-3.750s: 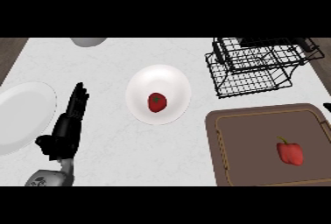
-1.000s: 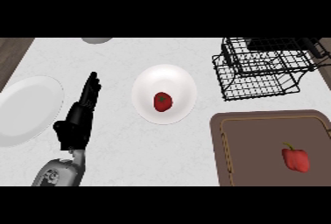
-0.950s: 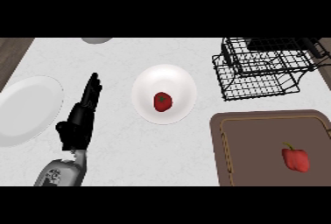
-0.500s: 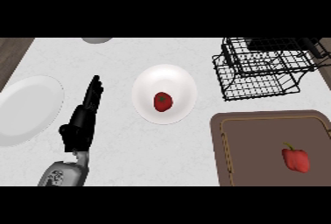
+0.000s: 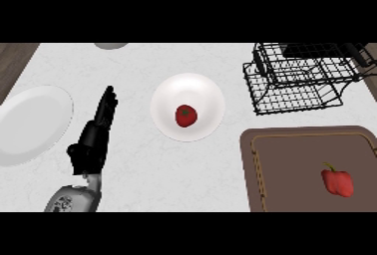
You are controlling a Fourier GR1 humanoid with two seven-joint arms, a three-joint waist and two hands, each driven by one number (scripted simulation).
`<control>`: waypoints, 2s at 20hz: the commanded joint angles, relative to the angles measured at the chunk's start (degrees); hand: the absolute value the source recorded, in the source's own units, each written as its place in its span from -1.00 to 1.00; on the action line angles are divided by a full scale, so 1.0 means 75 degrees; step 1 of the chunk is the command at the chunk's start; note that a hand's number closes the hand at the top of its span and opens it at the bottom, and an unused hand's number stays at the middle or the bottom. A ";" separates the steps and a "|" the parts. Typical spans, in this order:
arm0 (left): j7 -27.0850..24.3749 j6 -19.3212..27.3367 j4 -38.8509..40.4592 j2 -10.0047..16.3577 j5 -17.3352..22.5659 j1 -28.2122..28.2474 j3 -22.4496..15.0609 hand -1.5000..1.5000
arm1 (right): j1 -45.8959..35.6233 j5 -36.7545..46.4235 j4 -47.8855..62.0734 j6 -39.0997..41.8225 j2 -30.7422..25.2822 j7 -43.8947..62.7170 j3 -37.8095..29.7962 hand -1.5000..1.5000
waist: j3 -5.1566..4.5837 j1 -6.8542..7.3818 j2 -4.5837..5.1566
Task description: Pick the bell pepper from the tray and place it in the tiered basket
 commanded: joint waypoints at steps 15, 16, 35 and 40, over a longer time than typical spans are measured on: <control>0.0243 -0.0241 -0.0257 -0.0305 -0.0302 0.0096 0.0130 0.00 | -0.0861 0.0734 0.1369 -0.0014 0.0366 -0.0759 0.0651 -1.00 | 0.0000 -0.0012 -0.0005; 0.0488 -0.0208 -0.0080 -0.0222 -0.0366 -0.0429 0.0308 0.00 | -0.1002 0.0747 0.1124 0.0242 0.0365 -0.0460 0.0847 -1.00 | -0.0001 -0.0017 -0.0002; 0.0314 -0.0797 -0.0388 -0.0208 -0.0135 -0.0030 0.0772 0.00 | -0.1476 0.1708 0.1620 -0.0003 0.1179 -0.0075 0.1560 -1.00 | 0.0000 0.0003 -0.0004; 0.0317 -0.0843 -0.0862 -0.0220 -0.0318 0.0671 0.0500 0.00 | -0.1337 0.1690 0.1265 0.0224 0.1284 0.0157 0.1546 -1.00 | -0.0001 0.0012 -0.0016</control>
